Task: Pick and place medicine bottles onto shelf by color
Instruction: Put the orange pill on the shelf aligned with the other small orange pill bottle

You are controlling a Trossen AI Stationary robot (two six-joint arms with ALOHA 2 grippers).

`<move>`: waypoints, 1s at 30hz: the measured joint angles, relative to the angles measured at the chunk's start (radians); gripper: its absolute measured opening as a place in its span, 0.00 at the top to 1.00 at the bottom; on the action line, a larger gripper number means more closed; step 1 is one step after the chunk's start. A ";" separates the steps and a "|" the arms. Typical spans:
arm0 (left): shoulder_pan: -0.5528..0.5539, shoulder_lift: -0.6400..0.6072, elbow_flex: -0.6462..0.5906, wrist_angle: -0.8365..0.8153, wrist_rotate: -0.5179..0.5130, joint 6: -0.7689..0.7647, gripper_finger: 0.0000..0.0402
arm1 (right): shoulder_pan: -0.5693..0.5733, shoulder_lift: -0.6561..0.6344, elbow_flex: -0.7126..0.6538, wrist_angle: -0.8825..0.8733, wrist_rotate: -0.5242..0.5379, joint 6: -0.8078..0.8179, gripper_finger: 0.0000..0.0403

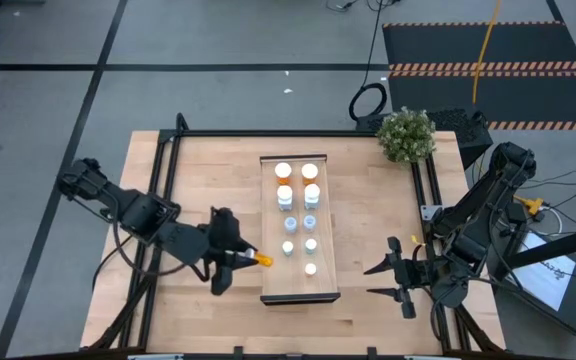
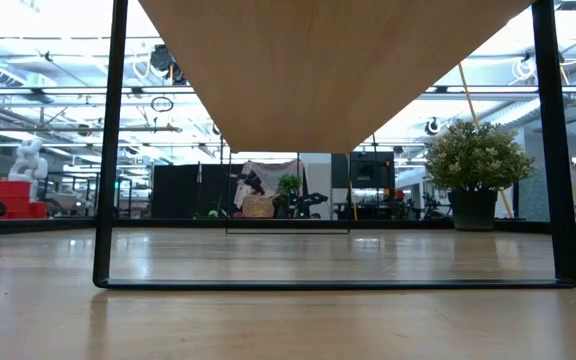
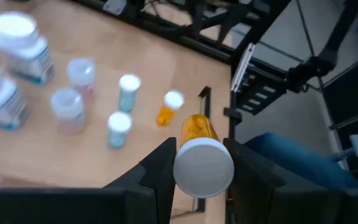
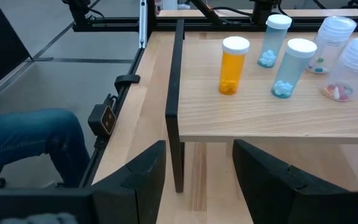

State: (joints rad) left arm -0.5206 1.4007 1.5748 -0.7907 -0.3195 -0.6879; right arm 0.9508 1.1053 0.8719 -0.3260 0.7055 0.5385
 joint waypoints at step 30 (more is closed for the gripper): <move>0.030 0.553 0.720 -0.511 0.088 0.135 0.68 | 0.000 0.000 0.000 -0.001 0.000 0.003 0.55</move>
State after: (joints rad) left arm -0.4908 1.9534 2.2944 -1.3014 -0.2317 -0.5527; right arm 0.9508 1.1053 0.8719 -0.3266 0.7053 0.5411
